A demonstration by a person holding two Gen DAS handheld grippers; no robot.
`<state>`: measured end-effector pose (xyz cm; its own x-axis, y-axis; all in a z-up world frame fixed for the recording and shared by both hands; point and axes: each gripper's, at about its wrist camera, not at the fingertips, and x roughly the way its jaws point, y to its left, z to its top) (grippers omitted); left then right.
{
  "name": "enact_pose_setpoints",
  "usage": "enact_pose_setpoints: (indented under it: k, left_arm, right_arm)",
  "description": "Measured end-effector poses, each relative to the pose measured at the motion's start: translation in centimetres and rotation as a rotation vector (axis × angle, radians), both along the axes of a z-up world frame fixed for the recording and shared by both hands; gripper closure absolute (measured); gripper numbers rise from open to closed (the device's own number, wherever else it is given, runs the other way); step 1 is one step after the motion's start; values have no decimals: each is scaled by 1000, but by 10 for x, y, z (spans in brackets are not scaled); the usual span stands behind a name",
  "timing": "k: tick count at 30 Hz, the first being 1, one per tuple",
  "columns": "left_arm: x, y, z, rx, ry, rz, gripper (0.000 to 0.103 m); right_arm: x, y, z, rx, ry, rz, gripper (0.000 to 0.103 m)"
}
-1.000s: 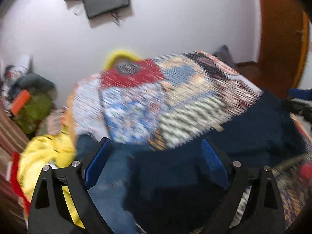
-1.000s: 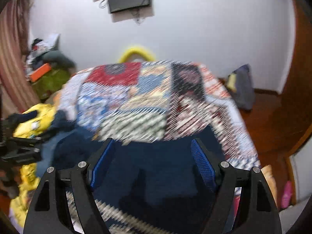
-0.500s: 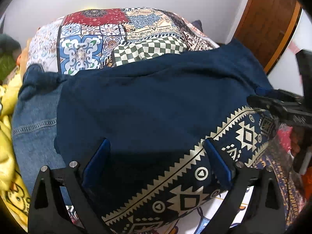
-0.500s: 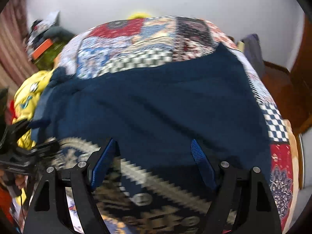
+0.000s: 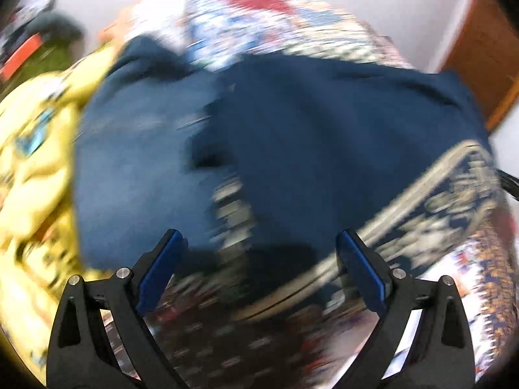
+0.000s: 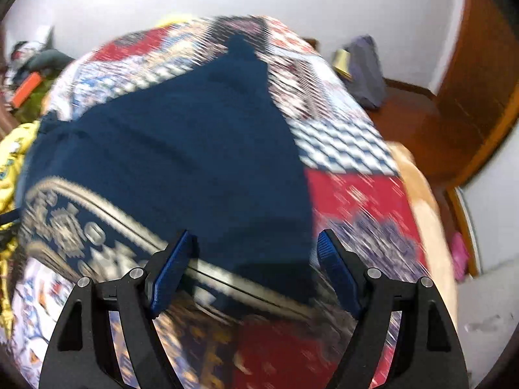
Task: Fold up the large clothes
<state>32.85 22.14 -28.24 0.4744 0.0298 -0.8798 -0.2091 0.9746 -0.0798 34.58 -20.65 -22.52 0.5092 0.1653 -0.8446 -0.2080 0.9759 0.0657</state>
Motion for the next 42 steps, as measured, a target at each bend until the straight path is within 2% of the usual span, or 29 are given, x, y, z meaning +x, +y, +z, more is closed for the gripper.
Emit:
enact_pose_setpoints:
  k: [2, 4, 6, 8, 12, 16, 18, 21, 22, 26, 29, 32, 35, 42]
  left_arm:
    - [-15, 17, -2, 27, 22, 66, 6]
    - [-33, 34, 3, -26, 12, 115, 6]
    - [-50, 44, 15, -14, 2, 175, 6]
    - [-62, 46, 29, -29, -28, 187, 6]
    - [-79, 35, 59, -152, -120, 175, 6]
    - [-75, 11, 79, -255, -190, 129, 6]
    - [-74, -4, 81, -355, -208, 101, 6]
    - [-64, -23, 70, -519, -200, 54, 7]
    - [-61, -30, 62, -559, -183, 46, 11]
    - [-45, -43, 25, -668, -88, 57, 27]
    - [-34, -43, 0, -712, -33, 89, 38]
    - [-25, -34, -5, -732, -78, 129, 42]
    - [-11, -27, -9, -768, -97, 146, 42]
    - [4, -15, -11, -863, -205, 206, 42]
  right_arm:
    - [-5, -16, -2, 22, 35, -24, 26]
    - [-12, -31, 2, 64, 60, -63, 26]
    - [-21, -42, 10, 93, 58, -84, 26]
    - [-32, -46, 23, 106, 37, -93, 26]
    - [-53, -46, 50, 127, -28, -77, 26]
    - [-67, -34, 75, 149, -80, -35, 26]
    - [-71, -27, 80, 162, -99, -12, 26]
    - [-75, -15, 84, 167, -117, 20, 26]
    - [-76, -11, 83, 160, -122, 32, 26]
    - [-79, 3, 78, 129, -129, 80, 26]
    - [-78, 10, 71, 107, -120, 100, 26]
    - [-77, 15, 65, 107, -101, 115, 26]
    - [-68, 19, 54, 114, -74, 118, 26]
    - [-49, 34, 41, 158, -34, 133, 26]
